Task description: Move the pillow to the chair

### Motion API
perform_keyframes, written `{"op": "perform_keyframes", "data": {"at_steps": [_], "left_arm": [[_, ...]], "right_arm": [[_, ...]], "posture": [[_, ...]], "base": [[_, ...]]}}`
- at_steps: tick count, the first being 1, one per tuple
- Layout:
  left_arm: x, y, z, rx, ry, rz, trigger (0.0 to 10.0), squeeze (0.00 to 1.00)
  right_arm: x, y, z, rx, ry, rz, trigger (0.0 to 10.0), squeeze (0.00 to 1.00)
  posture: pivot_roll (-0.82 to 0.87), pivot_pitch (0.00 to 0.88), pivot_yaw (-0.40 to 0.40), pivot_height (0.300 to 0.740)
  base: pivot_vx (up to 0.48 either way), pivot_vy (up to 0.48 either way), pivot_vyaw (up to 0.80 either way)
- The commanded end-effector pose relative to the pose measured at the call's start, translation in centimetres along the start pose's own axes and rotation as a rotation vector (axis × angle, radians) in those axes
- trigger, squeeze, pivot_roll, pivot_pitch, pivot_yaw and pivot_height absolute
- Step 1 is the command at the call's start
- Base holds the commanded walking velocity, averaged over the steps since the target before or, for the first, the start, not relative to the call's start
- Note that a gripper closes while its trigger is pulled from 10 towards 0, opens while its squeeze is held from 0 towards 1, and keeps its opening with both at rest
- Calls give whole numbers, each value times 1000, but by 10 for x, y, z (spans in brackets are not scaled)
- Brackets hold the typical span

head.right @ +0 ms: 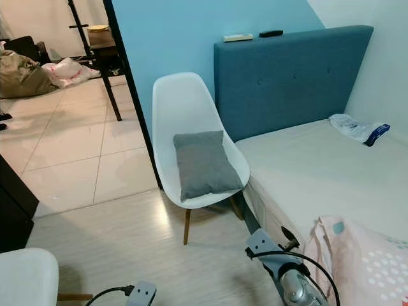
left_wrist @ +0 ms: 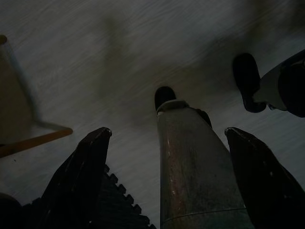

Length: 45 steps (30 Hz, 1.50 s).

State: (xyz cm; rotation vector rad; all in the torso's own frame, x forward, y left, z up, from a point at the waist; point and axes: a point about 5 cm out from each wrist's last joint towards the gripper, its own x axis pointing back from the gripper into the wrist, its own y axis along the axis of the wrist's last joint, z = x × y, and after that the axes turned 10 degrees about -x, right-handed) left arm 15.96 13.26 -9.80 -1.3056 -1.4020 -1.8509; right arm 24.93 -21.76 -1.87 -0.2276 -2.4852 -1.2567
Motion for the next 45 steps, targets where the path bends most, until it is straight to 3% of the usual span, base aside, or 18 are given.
{"op": "perform_keyframes", "data": {"at_steps": [1,45], "left_arm": [[1,-1,5,-10,12,11,10000,0],[1,-3,5,-12,10,16,10000,0]], "right_arm": [[0,-1,-1,-19,-8,6,10000,0],[1,-2,0,-19,-8,8,10000,0]], "posture": [[-65,0,18,740],[-73,0,19,740]], "base": [[0,0,0],[0,0,0]]}}
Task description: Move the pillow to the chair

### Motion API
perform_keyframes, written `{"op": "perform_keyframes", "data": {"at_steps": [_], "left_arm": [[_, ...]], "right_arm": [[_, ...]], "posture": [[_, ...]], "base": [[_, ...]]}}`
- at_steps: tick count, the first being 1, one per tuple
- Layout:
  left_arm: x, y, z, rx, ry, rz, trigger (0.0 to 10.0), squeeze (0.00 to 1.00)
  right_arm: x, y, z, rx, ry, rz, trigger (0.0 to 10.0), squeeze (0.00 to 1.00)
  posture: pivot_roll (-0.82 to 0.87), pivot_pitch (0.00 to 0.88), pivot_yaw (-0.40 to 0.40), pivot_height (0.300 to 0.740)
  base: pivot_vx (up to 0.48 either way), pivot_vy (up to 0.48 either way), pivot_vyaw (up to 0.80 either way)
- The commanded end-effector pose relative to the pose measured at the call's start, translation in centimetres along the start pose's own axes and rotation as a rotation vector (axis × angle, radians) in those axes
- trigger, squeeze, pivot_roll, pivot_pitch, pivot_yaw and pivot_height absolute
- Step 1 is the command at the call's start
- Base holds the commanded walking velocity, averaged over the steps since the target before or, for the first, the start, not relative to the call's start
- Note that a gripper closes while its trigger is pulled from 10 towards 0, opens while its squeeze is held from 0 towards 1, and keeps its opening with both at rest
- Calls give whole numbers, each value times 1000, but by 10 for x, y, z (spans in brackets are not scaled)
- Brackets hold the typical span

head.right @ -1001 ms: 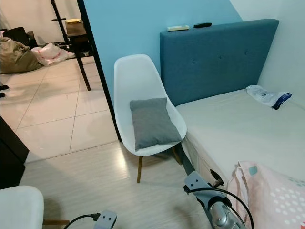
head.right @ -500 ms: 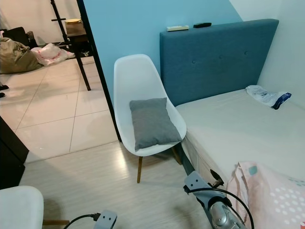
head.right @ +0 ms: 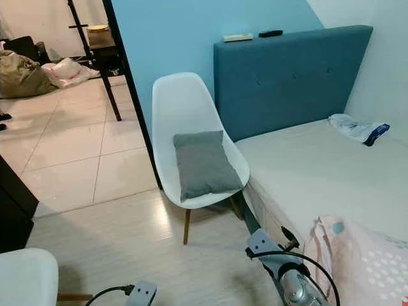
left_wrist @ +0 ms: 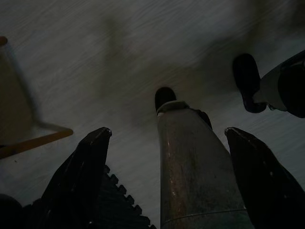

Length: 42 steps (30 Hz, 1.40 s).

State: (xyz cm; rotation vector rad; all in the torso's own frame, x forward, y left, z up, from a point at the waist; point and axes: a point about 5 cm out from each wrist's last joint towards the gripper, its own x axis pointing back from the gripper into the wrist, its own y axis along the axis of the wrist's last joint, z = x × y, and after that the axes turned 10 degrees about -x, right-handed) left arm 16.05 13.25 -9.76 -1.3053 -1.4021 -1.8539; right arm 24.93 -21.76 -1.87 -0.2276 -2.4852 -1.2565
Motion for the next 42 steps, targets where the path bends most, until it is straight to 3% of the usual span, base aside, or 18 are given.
{"op": "perform_keyframes", "data": {"at_steps": [1,42], "left_arm": [[1,-4,5,-11,9,18,10000,0],[2,-8,7,-10,15,29,10000,0]], "right_arm": [[1,-2,0,-19,-8,8,10000,0],[0,-1,0,-19,-8,8,10000,0]], "posture": [[-73,0,19,740],[-73,0,19,740]], "base": [[0,0,0],[0,0,0]]}}
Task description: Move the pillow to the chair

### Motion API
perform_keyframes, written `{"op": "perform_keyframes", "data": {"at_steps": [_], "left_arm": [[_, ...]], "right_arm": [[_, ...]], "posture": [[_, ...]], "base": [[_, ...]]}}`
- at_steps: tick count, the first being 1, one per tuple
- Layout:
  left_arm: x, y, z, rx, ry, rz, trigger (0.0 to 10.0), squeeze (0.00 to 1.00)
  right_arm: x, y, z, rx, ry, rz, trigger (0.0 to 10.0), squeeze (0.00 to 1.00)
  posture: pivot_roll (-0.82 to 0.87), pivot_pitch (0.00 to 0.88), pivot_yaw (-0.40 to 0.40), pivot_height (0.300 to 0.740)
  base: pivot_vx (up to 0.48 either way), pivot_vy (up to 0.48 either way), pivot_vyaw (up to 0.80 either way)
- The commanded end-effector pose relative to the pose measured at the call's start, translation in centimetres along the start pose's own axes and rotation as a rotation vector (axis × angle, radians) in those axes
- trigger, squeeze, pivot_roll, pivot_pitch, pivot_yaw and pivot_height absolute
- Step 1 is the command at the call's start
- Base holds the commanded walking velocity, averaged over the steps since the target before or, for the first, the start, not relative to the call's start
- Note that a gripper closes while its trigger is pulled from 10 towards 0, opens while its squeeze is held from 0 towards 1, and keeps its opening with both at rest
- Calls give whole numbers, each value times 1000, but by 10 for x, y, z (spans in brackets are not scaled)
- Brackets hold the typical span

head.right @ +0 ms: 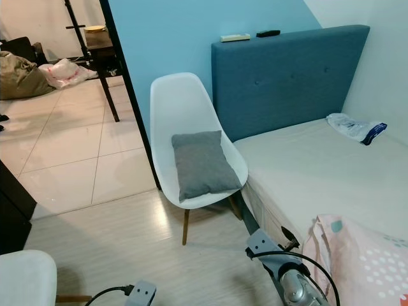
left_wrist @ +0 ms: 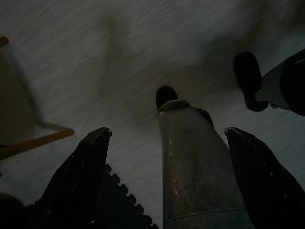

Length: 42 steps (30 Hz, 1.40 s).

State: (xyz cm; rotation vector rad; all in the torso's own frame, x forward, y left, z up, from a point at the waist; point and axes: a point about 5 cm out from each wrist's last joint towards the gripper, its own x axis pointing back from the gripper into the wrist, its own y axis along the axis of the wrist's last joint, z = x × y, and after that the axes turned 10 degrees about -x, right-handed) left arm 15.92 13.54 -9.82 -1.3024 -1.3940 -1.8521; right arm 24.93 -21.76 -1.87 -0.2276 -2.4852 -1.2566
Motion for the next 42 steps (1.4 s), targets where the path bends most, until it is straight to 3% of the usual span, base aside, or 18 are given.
{"op": "perform_keyframes", "data": {"at_steps": [1,7,42], "left_arm": [[1,-4,4,-10,10,21,10000,0],[-1,5,0,-10,6,7,10000,0],[1,-5,6,-11,7,18,10000,0]], "right_arm": [[0,-1,0,-19,-8,8,10000,0],[1,-2,-1,-18,-8,10,10000,0],[1,-2,2,-19,-6,5,10000,0]], "posture": [[-73,0,19,740],[-69,0,9,740],[-70,0,26,740]], "base": [[0,0,0],[0,0,0],[0,0,0]]}}
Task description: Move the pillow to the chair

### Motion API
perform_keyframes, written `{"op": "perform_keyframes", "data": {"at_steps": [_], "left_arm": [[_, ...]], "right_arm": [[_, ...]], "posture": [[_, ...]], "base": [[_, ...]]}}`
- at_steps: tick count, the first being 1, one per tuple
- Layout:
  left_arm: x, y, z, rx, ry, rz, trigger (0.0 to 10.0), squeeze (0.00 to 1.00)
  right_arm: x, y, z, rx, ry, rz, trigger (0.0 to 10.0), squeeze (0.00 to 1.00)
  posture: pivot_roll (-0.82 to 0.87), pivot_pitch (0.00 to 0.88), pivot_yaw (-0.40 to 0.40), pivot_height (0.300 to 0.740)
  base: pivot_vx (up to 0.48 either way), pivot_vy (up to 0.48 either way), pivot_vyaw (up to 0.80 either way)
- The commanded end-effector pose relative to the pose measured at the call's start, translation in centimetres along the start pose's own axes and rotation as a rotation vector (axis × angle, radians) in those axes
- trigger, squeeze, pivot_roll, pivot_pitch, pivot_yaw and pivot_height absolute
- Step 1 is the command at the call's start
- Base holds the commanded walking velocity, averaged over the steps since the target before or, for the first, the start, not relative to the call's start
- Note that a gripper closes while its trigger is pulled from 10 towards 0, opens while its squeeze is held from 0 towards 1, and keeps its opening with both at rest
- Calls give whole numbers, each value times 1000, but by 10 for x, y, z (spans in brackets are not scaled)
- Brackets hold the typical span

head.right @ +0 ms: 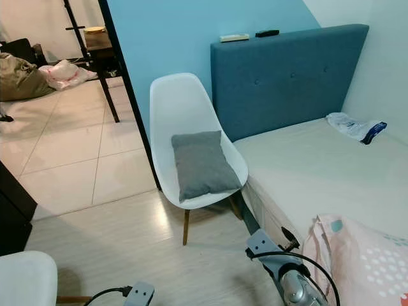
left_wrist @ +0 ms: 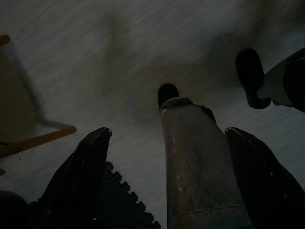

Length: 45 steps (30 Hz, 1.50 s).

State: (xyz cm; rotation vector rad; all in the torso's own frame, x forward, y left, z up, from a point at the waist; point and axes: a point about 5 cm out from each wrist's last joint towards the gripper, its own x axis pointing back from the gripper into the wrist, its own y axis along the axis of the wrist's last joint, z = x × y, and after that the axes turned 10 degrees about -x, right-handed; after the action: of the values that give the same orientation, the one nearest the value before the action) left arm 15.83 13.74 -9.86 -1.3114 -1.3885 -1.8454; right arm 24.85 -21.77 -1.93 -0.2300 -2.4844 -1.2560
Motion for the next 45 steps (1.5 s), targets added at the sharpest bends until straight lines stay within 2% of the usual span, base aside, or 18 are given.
{"op": "perform_keyframes", "data": {"at_steps": [1,45], "left_arm": [[1,-3,5,-11,11,10,10000,0],[0,3,2,-19,5,0,10000,0]], "right_arm": [[1,-1,2,-19,-6,3,10000,0],[0,-1,0,-18,-7,8,10000,0]], "posture": [[-70,0,26,740],[-80,0,25,740]], "base": [[0,0,0],[0,0,0]]}}
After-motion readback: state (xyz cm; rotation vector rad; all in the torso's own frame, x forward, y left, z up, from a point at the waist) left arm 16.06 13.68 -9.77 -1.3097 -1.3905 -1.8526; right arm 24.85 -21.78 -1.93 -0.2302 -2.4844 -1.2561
